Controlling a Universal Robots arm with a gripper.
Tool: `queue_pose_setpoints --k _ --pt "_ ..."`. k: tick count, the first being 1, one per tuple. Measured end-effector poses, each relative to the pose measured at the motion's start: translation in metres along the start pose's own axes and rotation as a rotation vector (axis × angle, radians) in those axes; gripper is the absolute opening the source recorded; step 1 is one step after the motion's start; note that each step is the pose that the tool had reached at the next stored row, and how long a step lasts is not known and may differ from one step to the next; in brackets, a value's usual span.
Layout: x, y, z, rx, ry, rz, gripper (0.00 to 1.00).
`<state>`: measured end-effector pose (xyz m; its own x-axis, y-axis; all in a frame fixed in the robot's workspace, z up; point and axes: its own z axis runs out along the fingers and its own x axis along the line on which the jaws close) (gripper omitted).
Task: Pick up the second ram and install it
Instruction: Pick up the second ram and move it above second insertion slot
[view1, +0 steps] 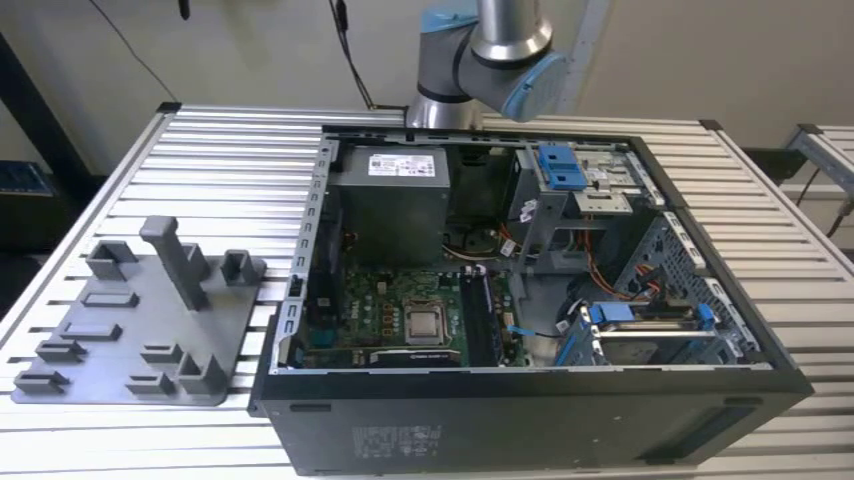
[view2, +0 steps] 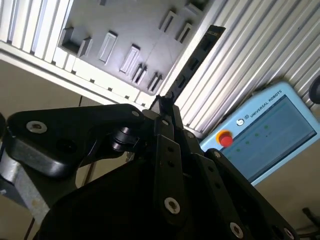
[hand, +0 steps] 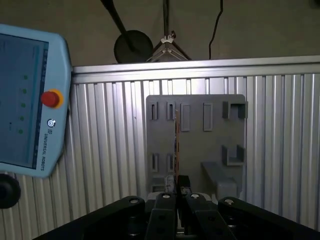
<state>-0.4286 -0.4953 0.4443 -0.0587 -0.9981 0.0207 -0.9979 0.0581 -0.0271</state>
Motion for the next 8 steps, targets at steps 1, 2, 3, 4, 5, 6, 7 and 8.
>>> queue_pose_setpoints --k 1,2,3,4,5,6,7,8 --pt "0.0 0.0 0.0 0.0003 -0.0001 0.0 0.14" --pt "0.0 0.0 0.0 0.0007 -0.0001 0.0 0.14" --pt "0.0 0.0 0.0 0.001 -0.0001 0.0 0.14" --pt "0.0 0.0 0.0 0.0013 -0.0001 0.0 0.14" --pt "0.0 0.0 0.0001 0.0017 -0.0002 0.0 0.14" --pt "0.0 0.0 0.0001 0.002 -0.0002 0.0 0.14" --pt "0.0 0.0 0.0 0.0021 -0.0001 0.0 0.14" --pt "0.0 0.0 0.0 0.0024 -0.0001 0.0 0.14"
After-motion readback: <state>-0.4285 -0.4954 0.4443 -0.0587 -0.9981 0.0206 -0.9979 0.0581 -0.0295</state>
